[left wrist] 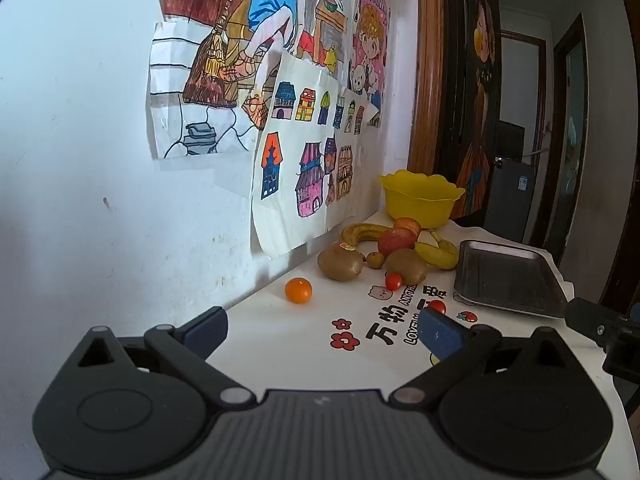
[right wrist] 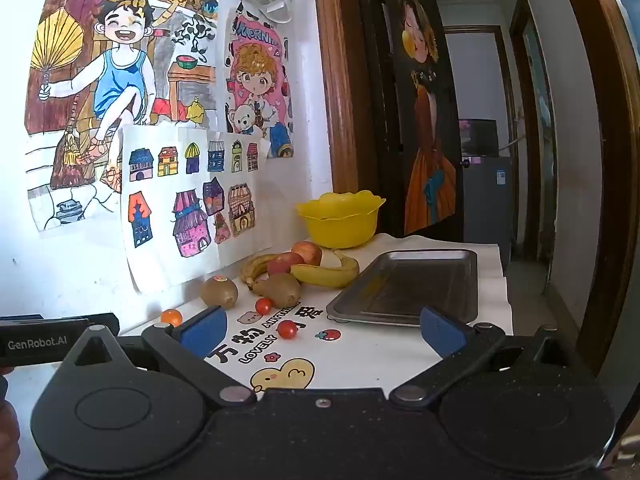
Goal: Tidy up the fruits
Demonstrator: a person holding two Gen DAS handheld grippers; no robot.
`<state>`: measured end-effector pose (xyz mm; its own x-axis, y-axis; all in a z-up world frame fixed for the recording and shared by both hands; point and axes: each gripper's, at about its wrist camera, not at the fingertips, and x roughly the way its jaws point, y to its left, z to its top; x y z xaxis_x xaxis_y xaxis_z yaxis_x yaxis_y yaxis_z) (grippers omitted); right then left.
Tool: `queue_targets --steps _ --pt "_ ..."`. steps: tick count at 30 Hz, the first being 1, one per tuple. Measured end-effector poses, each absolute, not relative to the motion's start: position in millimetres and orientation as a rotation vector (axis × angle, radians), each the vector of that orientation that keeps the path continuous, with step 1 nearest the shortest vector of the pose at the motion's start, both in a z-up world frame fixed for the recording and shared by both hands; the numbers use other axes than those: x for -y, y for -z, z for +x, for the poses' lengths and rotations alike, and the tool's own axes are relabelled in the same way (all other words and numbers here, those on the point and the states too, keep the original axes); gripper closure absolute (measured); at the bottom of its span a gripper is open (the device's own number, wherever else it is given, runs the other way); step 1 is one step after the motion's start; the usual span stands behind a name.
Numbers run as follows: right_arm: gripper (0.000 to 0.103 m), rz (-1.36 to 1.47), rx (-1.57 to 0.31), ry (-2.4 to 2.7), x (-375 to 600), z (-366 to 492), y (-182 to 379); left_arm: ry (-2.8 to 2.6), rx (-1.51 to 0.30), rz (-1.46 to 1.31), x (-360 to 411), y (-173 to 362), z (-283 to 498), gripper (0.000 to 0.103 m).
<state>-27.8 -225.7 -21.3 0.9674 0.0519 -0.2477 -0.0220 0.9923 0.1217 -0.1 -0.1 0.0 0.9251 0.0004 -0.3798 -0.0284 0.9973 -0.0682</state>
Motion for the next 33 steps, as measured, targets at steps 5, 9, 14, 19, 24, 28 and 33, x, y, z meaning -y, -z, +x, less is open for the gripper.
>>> queue_targets --steps 5,9,14,19,24,28,33 --pt "0.001 0.12 -0.253 -0.038 225.8 -27.7 21.4 -0.013 -0.39 -0.073 -0.1 0.0 0.0 0.001" --pt "0.001 0.12 -0.257 -0.038 226.6 -25.5 21.9 -0.013 -0.392 -0.073 -0.9 0.5 0.3 0.001" --pt "0.001 0.117 -0.257 -0.041 228.2 -24.6 20.8 -0.011 -0.395 -0.068 1.2 0.4 1.6 0.001" --pt "0.001 0.115 -0.256 -0.044 226.4 -23.9 20.7 -0.013 -0.396 -0.06 2.8 -1.3 3.9 0.001" --pt "0.001 0.115 -0.254 -0.051 228.4 -25.6 20.8 -0.02 -0.395 -0.065 2.4 -1.8 5.4 0.001" --pt "0.001 0.121 -0.269 -0.048 228.5 -16.0 19.9 -0.023 -0.403 -0.063 2.6 -0.8 8.1 0.001" --pt "0.001 0.123 -0.281 -0.044 228.9 -14.0 22.8 -0.019 -0.407 -0.057 3.0 -0.2 10.3 0.001"
